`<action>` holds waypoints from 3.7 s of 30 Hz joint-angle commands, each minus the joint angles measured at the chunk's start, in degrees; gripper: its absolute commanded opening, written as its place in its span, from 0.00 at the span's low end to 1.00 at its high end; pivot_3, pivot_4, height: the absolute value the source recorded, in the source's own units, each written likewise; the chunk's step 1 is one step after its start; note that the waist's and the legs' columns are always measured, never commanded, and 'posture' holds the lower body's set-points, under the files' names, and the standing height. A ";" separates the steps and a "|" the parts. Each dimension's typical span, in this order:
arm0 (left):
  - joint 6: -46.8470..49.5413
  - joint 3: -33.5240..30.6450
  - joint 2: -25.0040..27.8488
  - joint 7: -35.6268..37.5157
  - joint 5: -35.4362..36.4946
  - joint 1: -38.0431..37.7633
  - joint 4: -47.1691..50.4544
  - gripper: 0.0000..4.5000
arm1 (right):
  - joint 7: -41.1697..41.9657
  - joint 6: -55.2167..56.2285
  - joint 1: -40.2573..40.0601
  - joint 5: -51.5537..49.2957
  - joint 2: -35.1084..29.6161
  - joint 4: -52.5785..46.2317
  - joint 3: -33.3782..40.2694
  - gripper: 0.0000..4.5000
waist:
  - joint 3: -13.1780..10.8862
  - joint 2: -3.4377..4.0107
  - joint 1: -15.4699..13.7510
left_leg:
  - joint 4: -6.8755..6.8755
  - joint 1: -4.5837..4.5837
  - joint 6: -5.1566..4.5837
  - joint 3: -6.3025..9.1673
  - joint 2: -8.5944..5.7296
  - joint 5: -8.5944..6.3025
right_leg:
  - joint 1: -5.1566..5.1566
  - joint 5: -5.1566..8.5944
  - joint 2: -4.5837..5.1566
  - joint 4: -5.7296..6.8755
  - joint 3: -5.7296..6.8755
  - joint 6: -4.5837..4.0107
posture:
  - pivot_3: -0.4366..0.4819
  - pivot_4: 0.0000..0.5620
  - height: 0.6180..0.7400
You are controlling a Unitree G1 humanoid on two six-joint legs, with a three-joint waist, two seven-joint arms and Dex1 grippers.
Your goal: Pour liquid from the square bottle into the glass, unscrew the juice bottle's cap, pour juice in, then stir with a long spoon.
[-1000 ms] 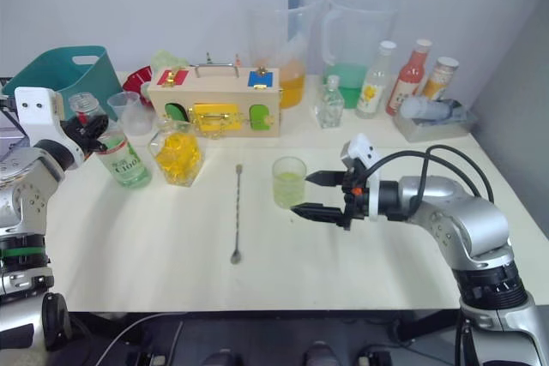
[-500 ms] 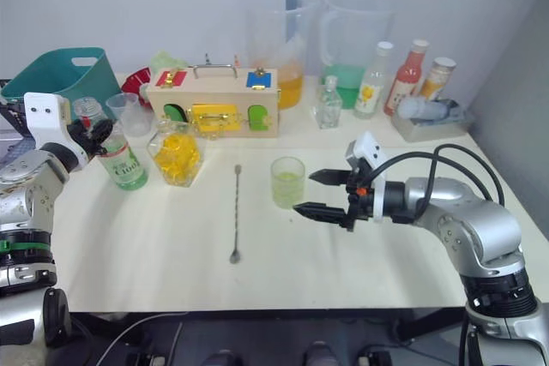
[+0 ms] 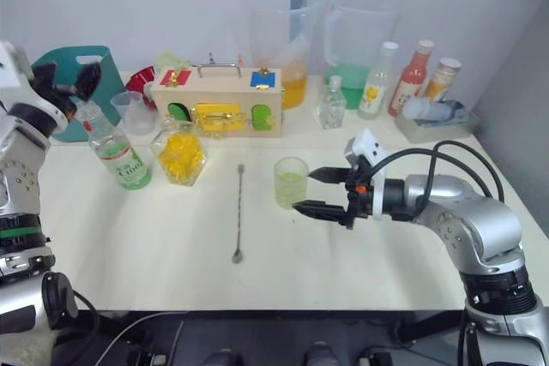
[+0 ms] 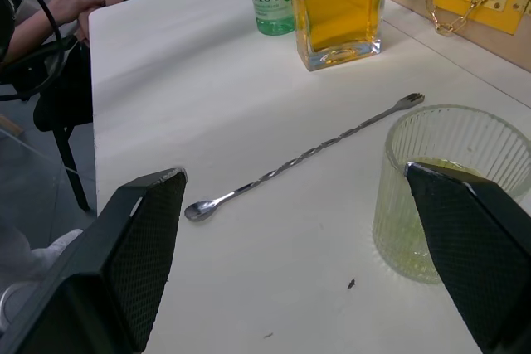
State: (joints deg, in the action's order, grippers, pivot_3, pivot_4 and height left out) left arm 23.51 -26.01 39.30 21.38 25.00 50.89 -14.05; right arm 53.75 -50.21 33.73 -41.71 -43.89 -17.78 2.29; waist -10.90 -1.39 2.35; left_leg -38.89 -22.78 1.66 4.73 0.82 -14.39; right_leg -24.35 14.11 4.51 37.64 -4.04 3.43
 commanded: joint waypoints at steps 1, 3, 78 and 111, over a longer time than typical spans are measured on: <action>-0.70 -1.13 1.47 2.64 3.17 2.60 3.65 0.99 | 0.56 1.76 1.72 0.10 0.19 0.17 0.82 1.00 | 0.00 0.00 0.10 | 0.01 0.01 0.00 0.00 0.00 0.00 | 0.00 0.00 0.00 -0.01 0.00 0.00 | 0.48 0.27 1.00; 0.85 -0.20 1.97 5.00 4.90 2.86 5.48 0.99 | 0.81 2.01 2.22 0.31 0.17 0.83 0.88 1.00 | 0.00 0.00 0.21 | 0.01 0.02 0.00 0.00 0.00 0.00 | 0.00 0.00 -0.01 0.00 0.00 0.00 | 0.48 0.27 1.00; 8.39 7.98 -7.31 5.92 3.52 -56.39 44.41 0.99 | 19.51 17.31 -15.99 1.38 -10.00 7.00 11.63 1.00 | 0.01 0.05 -0.08 | 0.19 0.38 0.00 -0.21 0.15 -0.01 | 0.45 0.03 -0.04 -0.52 -0.10 -0.03 | 0.48 0.27 1.00; 29.47 36.78 -28.09 -16.23 -15.54 -38.91 35.13 0.36 | 10.23 12.69 -21.28 -4.44 -7.24 -4.06 14.62 1.00 | 0.12 0.14 -1.82 | 0.16 0.82 -0.01 -0.14 0.03 -0.01 | 1.22 0.06 -0.03 -0.89 -0.07 0.07 | 0.48 0.27 1.00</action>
State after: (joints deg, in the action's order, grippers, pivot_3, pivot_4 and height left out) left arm 50.41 9.74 11.02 5.68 10.61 12.91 22.56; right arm 64.19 -38.48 12.11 -45.84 -50.49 -20.60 15.34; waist -10.77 -1.26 0.53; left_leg -38.74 -21.96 1.66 4.59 0.86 -14.40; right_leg -23.12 14.17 4.48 36.75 -4.11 3.51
